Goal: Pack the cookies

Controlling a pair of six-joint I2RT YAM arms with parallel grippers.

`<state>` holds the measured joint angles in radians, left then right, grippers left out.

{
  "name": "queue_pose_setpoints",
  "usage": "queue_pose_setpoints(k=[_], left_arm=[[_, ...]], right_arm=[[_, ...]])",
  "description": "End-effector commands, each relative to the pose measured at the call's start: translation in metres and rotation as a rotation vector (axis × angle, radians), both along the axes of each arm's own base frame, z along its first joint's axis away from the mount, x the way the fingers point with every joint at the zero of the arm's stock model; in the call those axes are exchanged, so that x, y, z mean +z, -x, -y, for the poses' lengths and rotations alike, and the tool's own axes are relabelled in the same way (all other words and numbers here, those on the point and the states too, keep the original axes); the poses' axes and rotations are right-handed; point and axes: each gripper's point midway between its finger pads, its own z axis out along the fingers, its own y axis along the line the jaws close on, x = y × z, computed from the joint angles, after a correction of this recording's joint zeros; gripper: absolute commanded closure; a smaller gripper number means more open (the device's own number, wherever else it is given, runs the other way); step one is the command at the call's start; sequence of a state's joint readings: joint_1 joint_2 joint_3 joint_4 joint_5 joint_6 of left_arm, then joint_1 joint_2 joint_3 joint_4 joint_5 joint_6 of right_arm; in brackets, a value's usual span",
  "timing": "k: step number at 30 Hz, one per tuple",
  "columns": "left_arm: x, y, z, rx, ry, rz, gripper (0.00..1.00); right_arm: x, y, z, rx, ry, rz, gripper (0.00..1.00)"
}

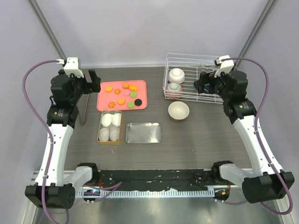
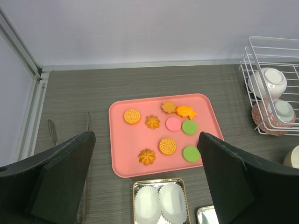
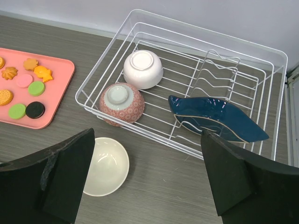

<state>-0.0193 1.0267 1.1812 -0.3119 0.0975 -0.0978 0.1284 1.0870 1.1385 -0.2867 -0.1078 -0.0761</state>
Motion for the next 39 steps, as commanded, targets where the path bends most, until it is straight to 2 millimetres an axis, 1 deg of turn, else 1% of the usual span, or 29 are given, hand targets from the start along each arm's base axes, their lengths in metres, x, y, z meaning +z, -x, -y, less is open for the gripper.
queue_pose_setpoints(k=[1,7,12,14,15,16,18,19,20,21,22,25,26,27,28,29,30,31,32,33,35,36,38,39], left_arm=[[0.022,0.002,-0.001,0.003,-0.011,0.073,0.0],[0.021,0.004,0.001,-0.011,-0.014,0.07,0.0],[0.019,0.005,-0.003,0.008,-0.026,0.064,0.0],[0.012,0.003,-0.01,0.034,-0.064,0.039,0.0],[0.009,-0.001,-0.017,0.071,-0.074,0.02,0.0],[0.003,-0.004,-0.028,0.131,-0.101,-0.007,0.0],[-0.017,-0.005,-0.037,0.155,-0.128,-0.095,0.0],[-0.029,-0.009,-0.038,0.154,-0.132,-0.138,0.0],[-0.042,-0.009,-0.038,0.141,-0.156,-0.181,0.0],[-0.049,-0.009,-0.05,0.165,-0.159,-0.207,0.0],[-0.065,-0.009,-0.055,0.173,-0.16,-0.25,0.0],[-0.086,-0.01,-0.058,0.153,-0.173,-0.304,0.0],[-0.099,-0.01,-0.064,0.16,-0.179,-0.335,0.0],[-0.105,-0.01,-0.067,0.161,-0.182,-0.346,0.0],[-0.11,-0.01,-0.075,0.18,-0.182,-0.353,0.0],[-0.121,-0.009,-0.078,0.183,-0.181,-0.376,0.0],[-0.125,-0.009,-0.083,0.184,-0.194,-0.383,0.0],[-0.128,-0.009,-0.092,0.205,-0.197,-0.384,0.0],[-0.134,-0.009,-0.092,0.183,-0.192,-0.39,0.0],[-0.145,-0.009,-0.09,0.149,-0.191,-0.409,0.0],[-0.158,-0.011,-0.1,0.157,-0.199,-0.417,0.0],[-0.174,-0.011,-0.103,0.154,-0.208,-0.451,0.0],[-0.19,-0.014,-0.111,0.162,-0.212,-0.48,0.0],[-0.205,-0.016,-0.113,0.157,-0.202,-0.52,0.0]], right_arm=[[0.003,-0.001,-0.004,0.021,0.001,0.012,0.0],[0.002,-0.002,-0.004,0.021,0.002,0.008,0.0],[-0.001,-0.003,-0.006,0.029,0.003,-0.003,0.0],[-0.001,-0.003,-0.007,0.034,0.003,-0.003,0.0],[-0.003,-0.003,-0.007,0.035,0.003,-0.007,0.0],[-0.003,-0.004,-0.008,0.038,0.002,-0.009,0.0],[-0.007,-0.004,-0.009,0.043,-0.002,-0.021,0.0],[-0.008,-0.005,-0.01,0.046,-0.004,-0.023,0.0],[-0.009,-0.005,-0.01,0.044,-0.009,-0.027,0.0],[-0.013,-0.007,-0.011,0.044,-0.009,-0.038,0.0],[-0.014,-0.008,-0.011,0.044,-0.01,-0.04,0.0],[-0.021,-0.011,-0.013,0.045,-0.01,-0.067,0.0],[-0.022,-0.011,-0.015,0.047,-0.014,-0.073,0.0],[-0.024,-0.011,-0.016,0.051,-0.013,-0.084,0.0],[-0.028,-0.012,-0.018,0.058,-0.011,-0.096,0.0],[-0.028,-0.012,-0.019,0.059,-0.011,-0.099,0.0],[-0.029,-0.012,-0.021,0.063,-0.009,-0.105,0.0],[-0.029,-0.012,-0.022,0.065,-0.01,-0.108,0.0],[-0.031,-0.012,-0.024,0.068,-0.006,-0.112,0.0],[-0.033,-0.012,-0.026,0.073,-0.005,-0.118,0.0],[-0.036,-0.013,-0.028,0.071,0.0,-0.13,0.0],[-0.04,-0.014,-0.028,0.067,0.004,-0.144,0.0],[-0.044,-0.016,-0.034,0.07,0.009,-0.164,0.0],[-0.046,-0.016,-0.034,0.062,0.016,-0.173,0.0]])
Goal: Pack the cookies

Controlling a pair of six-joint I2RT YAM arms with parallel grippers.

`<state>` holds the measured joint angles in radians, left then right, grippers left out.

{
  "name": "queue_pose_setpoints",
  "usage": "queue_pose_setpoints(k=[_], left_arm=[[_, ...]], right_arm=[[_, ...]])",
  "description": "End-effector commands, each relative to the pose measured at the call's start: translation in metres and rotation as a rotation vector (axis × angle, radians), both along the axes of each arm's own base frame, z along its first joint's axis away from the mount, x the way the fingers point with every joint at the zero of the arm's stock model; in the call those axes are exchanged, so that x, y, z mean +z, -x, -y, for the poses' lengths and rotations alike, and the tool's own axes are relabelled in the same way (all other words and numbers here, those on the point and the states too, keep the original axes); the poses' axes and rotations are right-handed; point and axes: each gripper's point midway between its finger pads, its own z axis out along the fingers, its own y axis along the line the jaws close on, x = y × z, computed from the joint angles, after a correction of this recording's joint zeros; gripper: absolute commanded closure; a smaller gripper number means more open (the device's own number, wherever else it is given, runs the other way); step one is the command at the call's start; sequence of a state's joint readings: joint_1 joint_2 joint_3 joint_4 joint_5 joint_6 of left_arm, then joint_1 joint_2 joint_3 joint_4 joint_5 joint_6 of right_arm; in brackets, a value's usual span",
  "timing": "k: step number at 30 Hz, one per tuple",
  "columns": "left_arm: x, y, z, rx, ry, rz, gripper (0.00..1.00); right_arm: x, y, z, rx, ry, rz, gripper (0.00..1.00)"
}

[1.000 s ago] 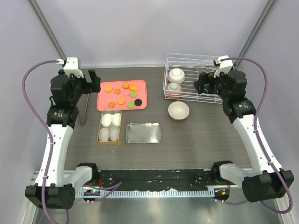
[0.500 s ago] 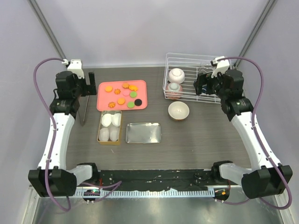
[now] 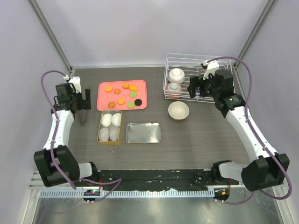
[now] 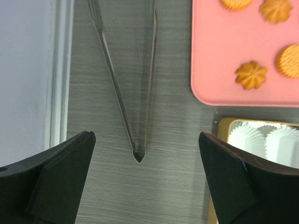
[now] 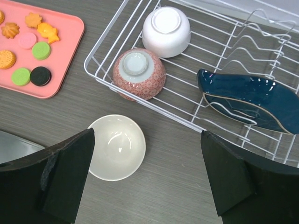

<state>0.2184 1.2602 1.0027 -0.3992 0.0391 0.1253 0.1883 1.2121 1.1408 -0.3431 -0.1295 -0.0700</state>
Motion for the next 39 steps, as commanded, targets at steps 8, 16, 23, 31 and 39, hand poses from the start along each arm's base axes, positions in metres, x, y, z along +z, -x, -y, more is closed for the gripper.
queue_pose_setpoints(k=[8,16,23,31,39], left_arm=[[-0.068,-0.038,-0.023,-0.04,0.017,-0.115,0.0],[-0.084,-0.059,-0.043,-0.005,0.017,-0.152,0.0],[-0.092,-0.069,-0.052,0.001,0.038,-0.184,0.01],[-0.105,-0.073,-0.052,-0.033,0.141,-0.232,0.03],[-0.112,-0.069,-0.045,-0.096,0.16,-0.279,0.03]], right_arm=[[-0.001,-0.005,-0.024,0.023,0.011,-0.026,0.0],[-0.005,-0.004,-0.029,0.043,0.021,-0.038,0.0],[-0.01,-0.004,-0.035,0.059,0.024,-0.051,0.0],[-0.016,-0.006,-0.036,0.056,0.039,-0.064,0.0],[-0.019,-0.007,-0.037,0.058,0.043,-0.073,0.0]])
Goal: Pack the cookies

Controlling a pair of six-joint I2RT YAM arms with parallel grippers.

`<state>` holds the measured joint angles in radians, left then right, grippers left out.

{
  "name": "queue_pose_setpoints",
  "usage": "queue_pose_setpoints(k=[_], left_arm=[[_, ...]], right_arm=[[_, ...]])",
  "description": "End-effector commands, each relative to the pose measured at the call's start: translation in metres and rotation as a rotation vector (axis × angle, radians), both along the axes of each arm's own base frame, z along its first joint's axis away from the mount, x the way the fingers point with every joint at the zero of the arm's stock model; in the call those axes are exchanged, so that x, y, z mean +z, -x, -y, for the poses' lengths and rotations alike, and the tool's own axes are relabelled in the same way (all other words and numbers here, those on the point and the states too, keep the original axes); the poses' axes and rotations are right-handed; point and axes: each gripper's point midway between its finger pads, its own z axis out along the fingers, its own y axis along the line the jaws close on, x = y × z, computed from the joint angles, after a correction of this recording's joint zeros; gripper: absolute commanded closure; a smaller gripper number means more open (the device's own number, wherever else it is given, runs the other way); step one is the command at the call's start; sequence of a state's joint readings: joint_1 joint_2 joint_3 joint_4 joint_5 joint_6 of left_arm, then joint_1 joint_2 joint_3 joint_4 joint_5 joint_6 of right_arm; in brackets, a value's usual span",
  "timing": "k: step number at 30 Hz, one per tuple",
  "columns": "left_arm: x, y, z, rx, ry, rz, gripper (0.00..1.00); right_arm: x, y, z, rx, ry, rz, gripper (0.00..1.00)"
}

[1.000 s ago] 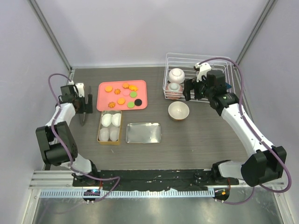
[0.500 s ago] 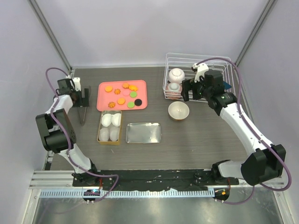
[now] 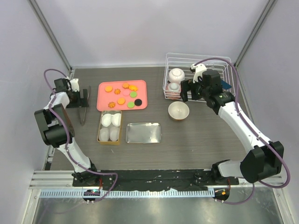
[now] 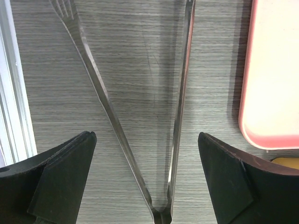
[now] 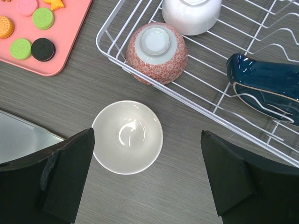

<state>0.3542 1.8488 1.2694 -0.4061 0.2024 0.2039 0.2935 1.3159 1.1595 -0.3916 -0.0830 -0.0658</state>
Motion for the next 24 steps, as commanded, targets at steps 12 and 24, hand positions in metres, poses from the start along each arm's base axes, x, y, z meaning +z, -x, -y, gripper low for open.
queue_pose_setpoints(k=[12,24], left_arm=[[-0.006,-0.011,-0.004,-0.061,0.0,-0.039,0.04],[-0.021,-0.005,-0.005,-0.095,-0.005,-0.105,0.07]], right_arm=[[0.02,-0.007,-0.004,0.003,0.001,0.051,0.0],[0.017,-0.008,-0.006,0.008,0.011,0.047,0.0]])
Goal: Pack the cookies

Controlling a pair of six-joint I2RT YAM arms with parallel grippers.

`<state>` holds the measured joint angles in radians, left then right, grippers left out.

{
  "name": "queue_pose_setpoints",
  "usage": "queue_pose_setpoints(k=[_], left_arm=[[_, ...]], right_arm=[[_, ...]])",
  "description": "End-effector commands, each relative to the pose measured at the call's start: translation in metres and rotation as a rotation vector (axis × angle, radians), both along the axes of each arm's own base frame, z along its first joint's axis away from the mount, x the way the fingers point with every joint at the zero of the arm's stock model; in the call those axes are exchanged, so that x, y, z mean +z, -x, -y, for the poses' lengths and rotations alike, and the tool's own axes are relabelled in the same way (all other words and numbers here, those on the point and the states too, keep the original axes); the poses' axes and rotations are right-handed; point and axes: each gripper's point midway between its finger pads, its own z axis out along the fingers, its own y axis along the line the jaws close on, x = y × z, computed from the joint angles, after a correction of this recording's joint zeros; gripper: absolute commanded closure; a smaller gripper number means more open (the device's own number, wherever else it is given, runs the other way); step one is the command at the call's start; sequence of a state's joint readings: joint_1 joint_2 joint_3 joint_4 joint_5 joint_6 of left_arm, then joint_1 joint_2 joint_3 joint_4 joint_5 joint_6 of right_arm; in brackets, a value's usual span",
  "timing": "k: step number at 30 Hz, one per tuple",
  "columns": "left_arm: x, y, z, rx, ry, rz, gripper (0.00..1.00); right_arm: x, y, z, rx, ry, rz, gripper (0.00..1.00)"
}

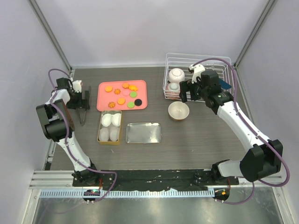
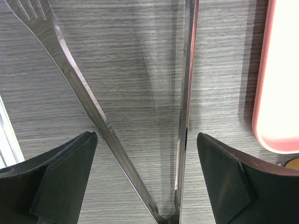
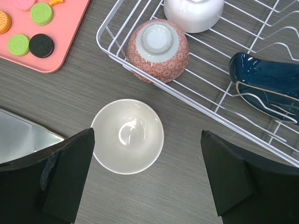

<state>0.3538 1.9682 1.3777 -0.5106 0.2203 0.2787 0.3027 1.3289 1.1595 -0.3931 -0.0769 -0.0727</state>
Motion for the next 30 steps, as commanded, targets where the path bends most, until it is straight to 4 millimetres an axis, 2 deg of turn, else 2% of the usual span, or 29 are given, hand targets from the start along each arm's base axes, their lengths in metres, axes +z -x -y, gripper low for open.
queue_pose_setpoints(k=[1,9,19,30], left_arm=[[0.003,-0.002,-0.005,-0.026,-0.019,-0.004,0.07],[-0.01,0.006,-0.006,-0.042,-0.036,-0.044,0.08],[-0.011,0.003,-0.006,-0.039,-0.035,-0.028,0.1],[-0.014,0.01,0.004,-0.061,0.017,-0.049,0.22]], right_arm=[[0.022,-0.007,-0.003,0.0,-0.002,0.056,0.0],[0.022,-0.008,-0.003,-0.002,0.001,0.059,0.0],[0.019,-0.008,-0.004,0.001,0.007,0.053,0.0],[0.018,-0.008,-0.004,0.003,0.013,0.052,0.0]])
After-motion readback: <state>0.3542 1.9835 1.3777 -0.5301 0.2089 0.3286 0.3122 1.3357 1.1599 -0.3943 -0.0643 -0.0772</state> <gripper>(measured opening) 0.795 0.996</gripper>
